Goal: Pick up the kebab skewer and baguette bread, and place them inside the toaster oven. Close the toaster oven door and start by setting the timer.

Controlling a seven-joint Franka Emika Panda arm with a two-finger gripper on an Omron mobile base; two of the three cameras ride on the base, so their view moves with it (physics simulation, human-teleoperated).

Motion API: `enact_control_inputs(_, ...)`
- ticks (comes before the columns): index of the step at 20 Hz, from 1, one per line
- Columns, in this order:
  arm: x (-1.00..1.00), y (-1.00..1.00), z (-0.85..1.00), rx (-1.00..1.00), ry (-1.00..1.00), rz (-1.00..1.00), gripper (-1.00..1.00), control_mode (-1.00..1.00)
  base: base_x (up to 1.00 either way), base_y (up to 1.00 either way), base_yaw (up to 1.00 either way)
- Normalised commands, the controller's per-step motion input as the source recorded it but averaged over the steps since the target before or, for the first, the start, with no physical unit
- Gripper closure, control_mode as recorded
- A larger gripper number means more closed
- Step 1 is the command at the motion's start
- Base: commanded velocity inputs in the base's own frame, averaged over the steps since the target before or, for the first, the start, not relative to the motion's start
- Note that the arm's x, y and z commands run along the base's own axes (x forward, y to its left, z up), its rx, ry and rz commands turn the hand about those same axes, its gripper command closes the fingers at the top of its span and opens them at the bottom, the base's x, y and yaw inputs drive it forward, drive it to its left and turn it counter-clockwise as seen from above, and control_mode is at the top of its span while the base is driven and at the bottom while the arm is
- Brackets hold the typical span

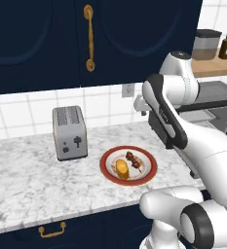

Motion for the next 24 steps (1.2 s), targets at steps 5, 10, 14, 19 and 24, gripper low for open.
enact_control_inputs(5, 0.00, 0.00, 0.00, 0.00, 0.00, 0.00, -1.00, 1.00, 0.15, -0.56, -0.01)
enact_control_inputs(10, 0.00, 0.00, 0.00, 0.00, 0.00, 0.00, -1.00, 1.00, 0.27, -0.28, 0.03)
enact_control_inputs(14, 0.00, 0.00, 0.00, 0.00, 0.00, 0.00, -1.00, 1.00, 0.04, 0.06, 0.08)
enact_control_inputs(19, 0.00, 0.00, 0.00, 0.00, 0.00, 0.00, -1.00, 1.00, 0.23, 0.20, 0.03)
enact_control_inputs(24, 0.00, 0.00, 0.00, 0.00, 0.00, 0.00, -1.00, 1.00, 0.50, 0.06, 0.00)
